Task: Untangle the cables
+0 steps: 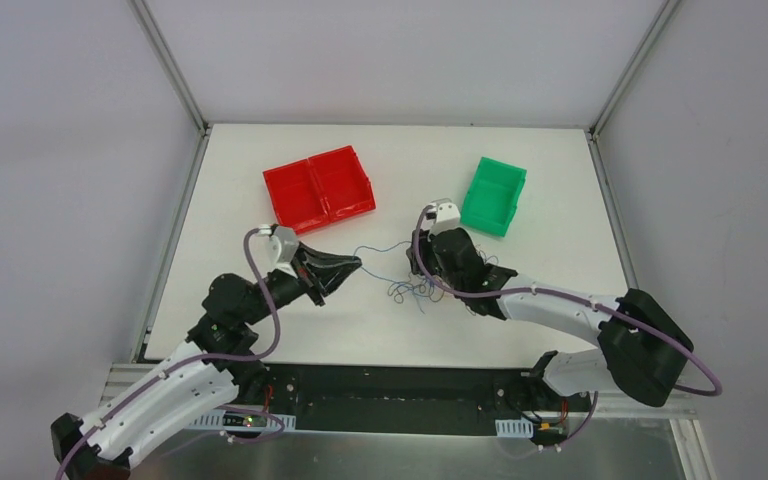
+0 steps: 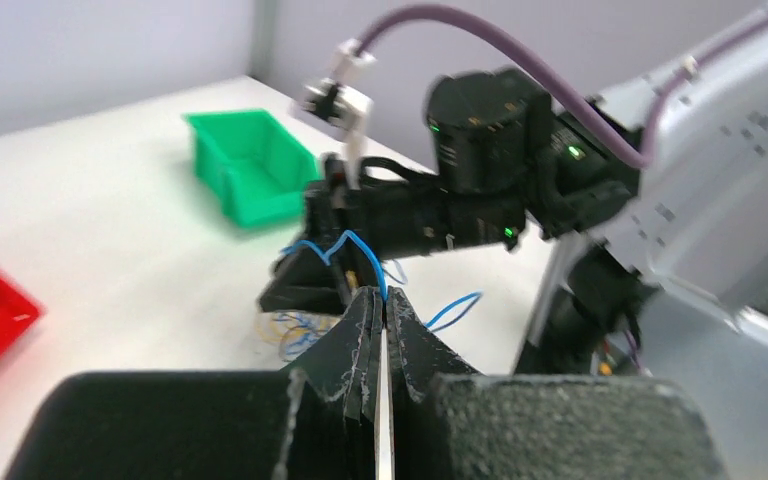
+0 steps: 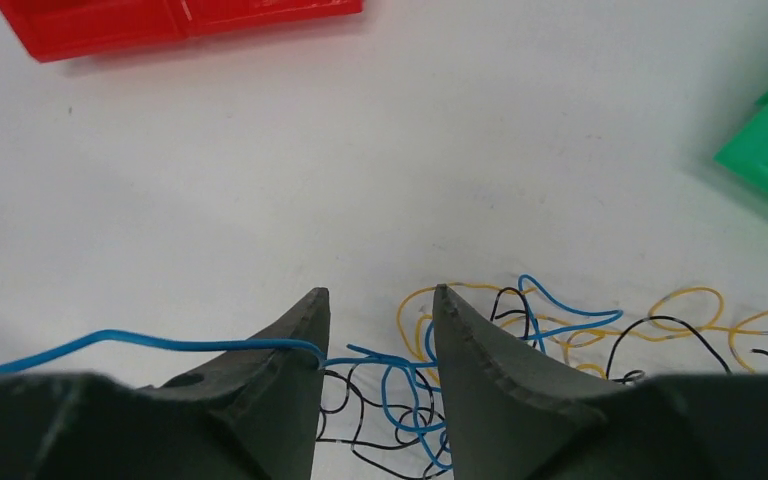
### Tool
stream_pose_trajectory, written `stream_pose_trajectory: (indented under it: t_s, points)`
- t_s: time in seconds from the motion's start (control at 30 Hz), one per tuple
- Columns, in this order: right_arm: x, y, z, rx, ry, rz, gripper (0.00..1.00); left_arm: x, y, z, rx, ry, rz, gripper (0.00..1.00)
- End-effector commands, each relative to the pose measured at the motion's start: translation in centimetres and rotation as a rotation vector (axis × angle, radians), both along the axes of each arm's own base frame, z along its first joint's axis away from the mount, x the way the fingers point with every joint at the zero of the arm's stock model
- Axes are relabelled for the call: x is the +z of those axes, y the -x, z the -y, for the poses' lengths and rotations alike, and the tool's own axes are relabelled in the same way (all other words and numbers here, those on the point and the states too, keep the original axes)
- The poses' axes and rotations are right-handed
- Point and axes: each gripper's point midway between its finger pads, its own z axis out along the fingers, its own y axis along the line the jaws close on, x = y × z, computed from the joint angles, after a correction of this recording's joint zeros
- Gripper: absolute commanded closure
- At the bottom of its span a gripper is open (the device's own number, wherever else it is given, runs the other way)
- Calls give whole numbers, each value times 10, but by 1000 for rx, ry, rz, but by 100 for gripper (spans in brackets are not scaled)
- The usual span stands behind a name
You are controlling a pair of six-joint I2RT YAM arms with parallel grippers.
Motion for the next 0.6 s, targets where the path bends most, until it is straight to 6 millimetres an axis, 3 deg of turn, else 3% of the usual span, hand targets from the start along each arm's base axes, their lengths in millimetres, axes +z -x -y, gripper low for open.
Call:
stream_pose_trajectory:
  t_s: [0.0,0.17,0.27,0.37,0.57]
  points:
    - [19,-28,17,-188,-39,38,55,9,-30,-59,369,125,11,100]
    - [19,-33,33,-252,-52,27,60,-18,-55,-145,818,242,-109,100]
    - [9,-44,57,-367,-36,-19,66,-26,-56,-176,962,286,-138,100]
    - [-9,-54,83,-496,-29,-118,66,-37,-57,-195,1067,310,-178,100]
    - [-20,-58,102,-571,-60,-193,67,-43,-59,-206,1142,307,-215,100]
